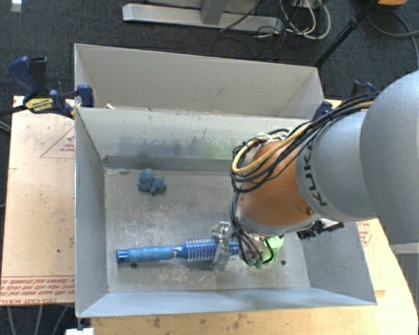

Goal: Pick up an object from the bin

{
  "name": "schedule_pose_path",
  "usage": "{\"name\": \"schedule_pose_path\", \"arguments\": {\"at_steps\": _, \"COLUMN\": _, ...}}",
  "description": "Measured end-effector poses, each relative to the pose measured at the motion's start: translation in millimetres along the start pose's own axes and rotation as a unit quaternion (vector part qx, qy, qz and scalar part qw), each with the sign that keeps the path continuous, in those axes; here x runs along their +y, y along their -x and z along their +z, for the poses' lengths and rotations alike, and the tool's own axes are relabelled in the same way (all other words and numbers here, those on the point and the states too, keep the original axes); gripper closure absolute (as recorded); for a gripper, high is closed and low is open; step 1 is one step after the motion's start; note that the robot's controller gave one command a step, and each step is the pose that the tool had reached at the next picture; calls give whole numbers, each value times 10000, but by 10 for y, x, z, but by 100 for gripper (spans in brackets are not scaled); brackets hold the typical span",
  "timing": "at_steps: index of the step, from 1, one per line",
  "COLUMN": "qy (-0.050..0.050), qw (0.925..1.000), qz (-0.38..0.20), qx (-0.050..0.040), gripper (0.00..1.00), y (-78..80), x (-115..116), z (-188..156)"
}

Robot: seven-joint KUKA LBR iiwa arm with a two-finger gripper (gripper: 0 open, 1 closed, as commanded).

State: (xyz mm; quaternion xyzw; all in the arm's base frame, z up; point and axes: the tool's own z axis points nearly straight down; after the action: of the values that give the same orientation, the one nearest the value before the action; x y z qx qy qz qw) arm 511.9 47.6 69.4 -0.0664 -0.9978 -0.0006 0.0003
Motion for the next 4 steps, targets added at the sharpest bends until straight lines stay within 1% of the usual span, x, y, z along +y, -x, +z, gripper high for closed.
{"name": "schedule_pose_path", "arguments": {"at_steps": 1, "qy": 0, "qw": 10000, "qz": -3, "qx": -4, "gripper": 100, "y": 0, "x": 5, "z": 0}}
{"name": "schedule_pose_path", "arguments": {"at_steps": 2, "qy": 2, "qw": 10000, "qz": -9, "qx": -8, "gripper": 100, "y": 0, "x": 9, "z": -150}}
{"name": "schedule_pose_path", "arguments": {"at_steps": 3, "qy": -1, "qw": 10000, "qz": -15, "qx": -1, "gripper": 100, "y": -1, "x": 12, "z": -162}}
{"name": "schedule_pose_path", "arguments": {"at_steps": 4, "qy": 1, "qw": 10000, "qz": -23, "qx": -9, "gripper": 100, "y": -3, "x": 15, "z": -399}}
